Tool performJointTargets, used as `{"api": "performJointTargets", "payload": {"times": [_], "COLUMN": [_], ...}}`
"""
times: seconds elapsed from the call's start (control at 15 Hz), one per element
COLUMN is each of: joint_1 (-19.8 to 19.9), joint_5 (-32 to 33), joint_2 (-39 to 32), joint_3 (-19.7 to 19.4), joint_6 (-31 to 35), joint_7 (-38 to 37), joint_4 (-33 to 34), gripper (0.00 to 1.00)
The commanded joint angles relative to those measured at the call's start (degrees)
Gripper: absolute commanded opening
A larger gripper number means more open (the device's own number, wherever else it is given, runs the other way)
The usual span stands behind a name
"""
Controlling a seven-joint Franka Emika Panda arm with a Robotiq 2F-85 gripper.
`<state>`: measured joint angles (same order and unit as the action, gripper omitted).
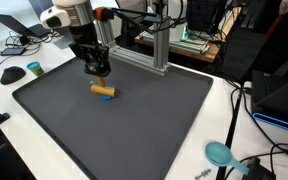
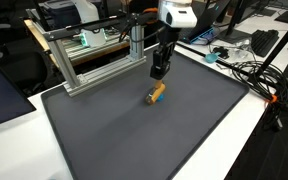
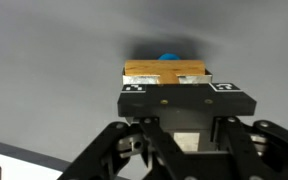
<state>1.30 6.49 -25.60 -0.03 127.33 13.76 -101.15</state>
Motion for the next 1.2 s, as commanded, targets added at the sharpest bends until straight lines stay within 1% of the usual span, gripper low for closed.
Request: {"api": "performJointTargets", "payload": {"times": [0.0,0.4,1.13], "joint_1": [-0.1,-0.5,0.6], "joint_5": [1.4,2.0,0.7], "joint_2": [-4.6,-5.8,-5.9], "joint_3": [-0.1,0.0,0.2], "joint_6": [0.1,-0.4,-3.9], "joint_7": [-0.1,0.1,1.2], "joint_4": [0.5,0.5,0.4], "gripper": [0.22,0.22,0.22]}}
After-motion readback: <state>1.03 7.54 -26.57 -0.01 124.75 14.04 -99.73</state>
